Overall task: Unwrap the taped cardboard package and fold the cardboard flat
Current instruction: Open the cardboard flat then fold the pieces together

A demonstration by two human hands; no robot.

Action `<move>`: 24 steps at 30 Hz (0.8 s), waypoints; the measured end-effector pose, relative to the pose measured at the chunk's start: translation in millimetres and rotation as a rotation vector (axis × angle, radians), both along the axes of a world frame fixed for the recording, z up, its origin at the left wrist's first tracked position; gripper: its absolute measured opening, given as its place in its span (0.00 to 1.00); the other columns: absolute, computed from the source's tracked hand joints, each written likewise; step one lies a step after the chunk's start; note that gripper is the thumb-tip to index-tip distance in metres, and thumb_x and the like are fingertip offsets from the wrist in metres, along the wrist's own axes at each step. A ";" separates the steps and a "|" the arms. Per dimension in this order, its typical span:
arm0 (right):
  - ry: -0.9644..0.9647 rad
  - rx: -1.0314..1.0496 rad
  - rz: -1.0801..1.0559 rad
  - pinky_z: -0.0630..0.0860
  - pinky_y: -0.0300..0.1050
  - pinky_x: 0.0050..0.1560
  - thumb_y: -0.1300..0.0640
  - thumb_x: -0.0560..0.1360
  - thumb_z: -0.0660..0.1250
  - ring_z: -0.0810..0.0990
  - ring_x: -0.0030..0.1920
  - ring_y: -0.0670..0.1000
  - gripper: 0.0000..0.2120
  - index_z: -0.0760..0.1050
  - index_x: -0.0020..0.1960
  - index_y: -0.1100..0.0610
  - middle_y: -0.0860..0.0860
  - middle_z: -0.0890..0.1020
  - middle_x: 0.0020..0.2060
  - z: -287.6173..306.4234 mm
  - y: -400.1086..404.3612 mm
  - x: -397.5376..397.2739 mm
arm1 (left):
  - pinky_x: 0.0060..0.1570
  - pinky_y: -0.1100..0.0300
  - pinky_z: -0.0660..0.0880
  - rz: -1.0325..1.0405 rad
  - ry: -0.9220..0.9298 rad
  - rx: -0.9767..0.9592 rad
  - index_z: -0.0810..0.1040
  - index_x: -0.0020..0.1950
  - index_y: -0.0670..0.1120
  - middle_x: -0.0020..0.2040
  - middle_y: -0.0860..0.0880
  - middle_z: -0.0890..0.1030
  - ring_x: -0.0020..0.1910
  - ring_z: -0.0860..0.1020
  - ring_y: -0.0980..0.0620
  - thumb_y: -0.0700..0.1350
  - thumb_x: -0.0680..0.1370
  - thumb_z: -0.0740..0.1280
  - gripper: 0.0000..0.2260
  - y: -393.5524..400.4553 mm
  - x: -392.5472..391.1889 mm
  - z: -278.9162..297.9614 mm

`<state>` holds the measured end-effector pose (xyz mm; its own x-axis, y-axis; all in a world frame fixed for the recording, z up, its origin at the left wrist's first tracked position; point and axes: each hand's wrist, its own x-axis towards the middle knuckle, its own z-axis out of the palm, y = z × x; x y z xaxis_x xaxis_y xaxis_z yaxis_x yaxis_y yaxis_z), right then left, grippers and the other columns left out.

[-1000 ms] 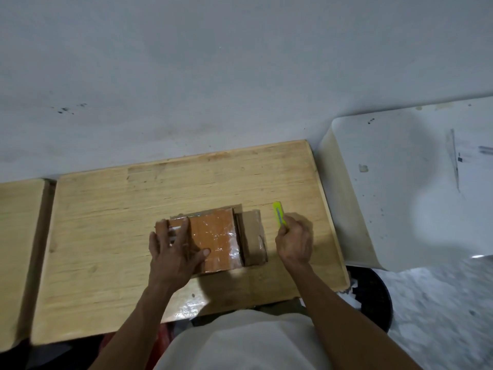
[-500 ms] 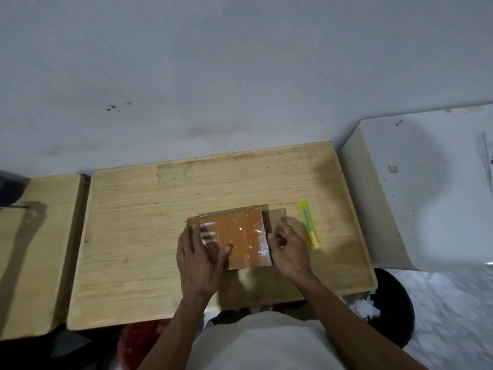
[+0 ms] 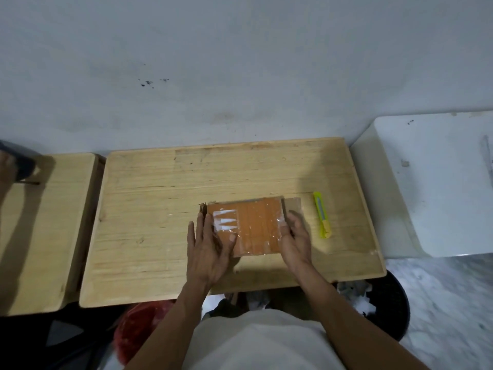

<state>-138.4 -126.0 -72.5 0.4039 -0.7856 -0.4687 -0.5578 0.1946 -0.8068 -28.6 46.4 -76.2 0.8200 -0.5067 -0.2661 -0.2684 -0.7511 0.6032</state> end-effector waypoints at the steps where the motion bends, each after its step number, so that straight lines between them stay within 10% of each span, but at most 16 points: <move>1: -0.025 0.006 -0.008 0.79 0.53 0.59 0.53 0.81 0.62 0.79 0.57 0.50 0.17 0.71 0.69 0.45 0.47 0.80 0.60 1.4 1.9 -0.3 | 0.78 0.50 0.43 -0.026 0.004 -0.019 0.47 0.82 0.51 0.82 0.52 0.46 0.80 0.38 0.51 0.71 0.76 0.56 0.41 5.0 -0.2 -1.1; 11: -0.120 -0.065 0.122 0.77 0.56 0.63 0.36 0.78 0.59 0.76 0.65 0.46 0.22 0.68 0.70 0.39 0.44 0.76 0.66 24.9 11.5 -5.9 | 0.71 0.48 0.63 -0.034 0.133 -0.259 0.59 0.77 0.60 0.73 0.64 0.63 0.76 0.55 0.52 0.68 0.73 0.65 0.35 15.8 7.6 27.7; 15: -0.146 -0.096 0.172 0.64 0.29 0.61 0.43 0.81 0.60 0.62 0.69 0.36 0.21 0.59 0.72 0.33 0.30 0.63 0.69 43.7 8.6 -5.1 | 0.66 0.43 0.72 -0.055 0.153 -0.311 0.66 0.74 0.59 0.69 0.58 0.74 0.70 0.70 0.49 0.65 0.76 0.67 0.29 6.2 22.6 34.0; 21: -0.165 -0.075 0.254 0.67 0.55 0.70 0.31 0.74 0.62 0.62 0.73 0.44 0.31 0.59 0.75 0.35 0.41 0.64 0.74 48.6 -5.6 0.1 | 0.53 0.75 0.72 0.060 0.137 -0.442 0.73 0.58 0.62 0.52 0.76 0.78 0.56 0.75 0.74 0.46 0.80 0.67 0.12 -21.0 27.4 60.1; 24: -0.135 -0.014 0.209 0.63 0.57 0.74 0.26 0.69 0.62 0.59 0.75 0.45 0.40 0.58 0.76 0.38 0.43 0.60 0.77 46.4 -18.8 9.8 | 0.56 0.63 0.71 0.190 0.204 -0.380 0.70 0.64 0.59 0.54 0.67 0.75 0.59 0.74 0.61 0.58 0.78 0.65 0.16 -33.6 37.4 59.0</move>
<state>-128.6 -144.9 -26.1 0.6168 -0.6842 -0.3891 -0.4716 0.0746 -0.8787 8.7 12.8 -17.2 0.8578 -0.4458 -0.2559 0.0049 -0.4908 0.8712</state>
